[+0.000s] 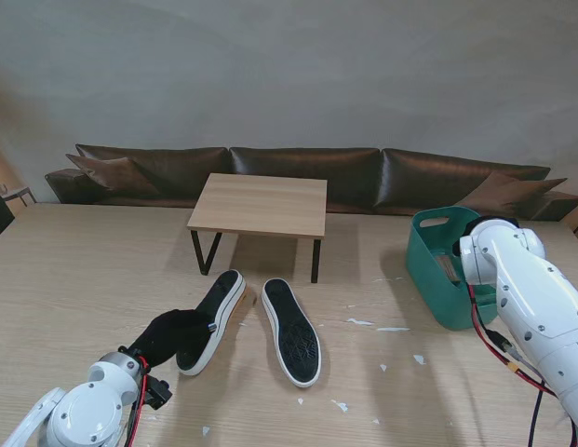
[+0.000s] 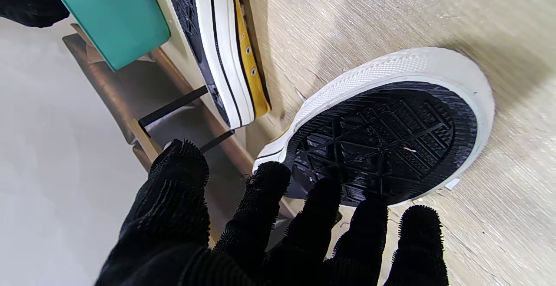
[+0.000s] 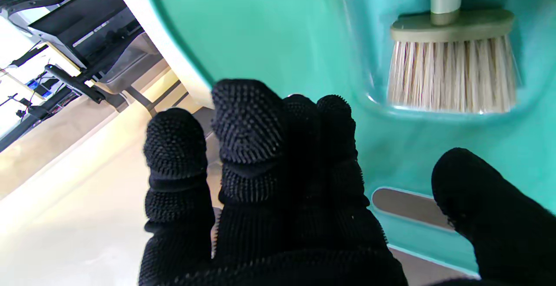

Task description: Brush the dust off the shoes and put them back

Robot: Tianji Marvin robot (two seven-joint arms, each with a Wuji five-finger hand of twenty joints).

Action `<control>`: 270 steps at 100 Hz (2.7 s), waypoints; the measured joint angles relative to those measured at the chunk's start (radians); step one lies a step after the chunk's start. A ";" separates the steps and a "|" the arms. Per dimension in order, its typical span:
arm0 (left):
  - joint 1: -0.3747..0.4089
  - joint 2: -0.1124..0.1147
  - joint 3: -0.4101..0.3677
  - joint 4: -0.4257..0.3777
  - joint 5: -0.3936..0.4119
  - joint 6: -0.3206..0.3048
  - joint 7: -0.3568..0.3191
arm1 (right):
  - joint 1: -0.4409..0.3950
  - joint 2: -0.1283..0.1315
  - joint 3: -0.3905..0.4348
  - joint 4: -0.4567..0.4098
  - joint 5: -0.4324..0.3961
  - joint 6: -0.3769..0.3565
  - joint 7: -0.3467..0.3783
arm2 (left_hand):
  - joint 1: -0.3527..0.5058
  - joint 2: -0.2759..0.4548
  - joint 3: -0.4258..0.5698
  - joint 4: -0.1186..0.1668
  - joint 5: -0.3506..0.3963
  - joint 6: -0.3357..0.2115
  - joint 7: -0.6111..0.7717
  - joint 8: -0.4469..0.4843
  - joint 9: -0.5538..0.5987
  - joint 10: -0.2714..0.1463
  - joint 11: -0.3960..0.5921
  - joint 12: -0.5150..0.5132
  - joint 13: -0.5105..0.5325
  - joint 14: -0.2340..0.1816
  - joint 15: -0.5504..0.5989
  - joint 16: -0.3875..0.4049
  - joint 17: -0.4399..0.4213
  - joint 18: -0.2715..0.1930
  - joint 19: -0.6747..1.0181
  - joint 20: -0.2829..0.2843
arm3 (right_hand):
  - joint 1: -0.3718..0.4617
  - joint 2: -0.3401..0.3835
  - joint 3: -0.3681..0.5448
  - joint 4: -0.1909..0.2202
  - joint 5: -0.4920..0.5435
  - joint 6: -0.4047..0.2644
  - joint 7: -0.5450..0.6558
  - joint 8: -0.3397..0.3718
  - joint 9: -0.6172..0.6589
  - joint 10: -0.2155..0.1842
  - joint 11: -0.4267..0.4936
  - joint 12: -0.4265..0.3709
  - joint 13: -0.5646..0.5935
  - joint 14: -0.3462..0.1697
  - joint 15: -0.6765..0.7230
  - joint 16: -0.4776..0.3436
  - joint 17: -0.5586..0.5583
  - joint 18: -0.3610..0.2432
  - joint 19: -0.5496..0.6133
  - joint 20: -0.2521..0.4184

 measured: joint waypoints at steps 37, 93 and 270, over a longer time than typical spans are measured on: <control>-0.004 0.001 0.001 0.002 -0.001 0.003 -0.005 | -0.109 -0.009 0.114 -0.162 0.140 0.033 -0.178 | 0.000 0.000 0.000 0.000 0.000 0.000 0.000 0.000 0.000 0.000 0.000 0.000 -0.001 0.000 -0.001 0.000 0.000 0.000 0.000 0.000 | 0.000 -0.001 -0.025 0.000 0.001 -0.004 -0.034 -0.020 -0.010 0.002 -0.051 -0.057 -0.001 0.034 -0.085 -0.001 0.000 0.000 -0.029 0.000; -0.025 0.003 0.008 0.018 0.000 -0.013 -0.017 | -0.342 -0.049 0.225 -0.485 0.335 -0.024 -0.471 | 0.000 0.000 0.000 0.000 0.000 0.000 0.000 0.000 0.000 0.000 0.000 0.000 -0.001 0.018 -0.001 0.000 0.000 -0.001 0.000 0.000 | 0.000 -0.030 -0.021 0.000 -0.065 -0.007 -0.127 -0.057 -0.160 0.045 -0.142 -0.135 -0.158 0.111 -0.239 -0.040 -0.008 0.016 -0.100 0.000; -0.083 0.027 -0.042 -0.052 0.122 0.064 -0.134 | -0.596 -0.145 -0.016 -0.474 0.728 -0.247 -0.949 | 0.008 0.000 -0.002 0.000 -0.009 0.000 -0.005 0.000 0.000 0.000 0.000 0.000 0.024 0.016 0.020 0.007 0.024 -0.001 0.000 0.010 | 0.001 -0.041 -0.015 0.000 -0.104 -0.047 -0.203 -0.076 -0.233 0.073 -0.219 -0.201 -0.283 0.158 -0.384 -0.101 -0.014 0.057 -0.198 0.000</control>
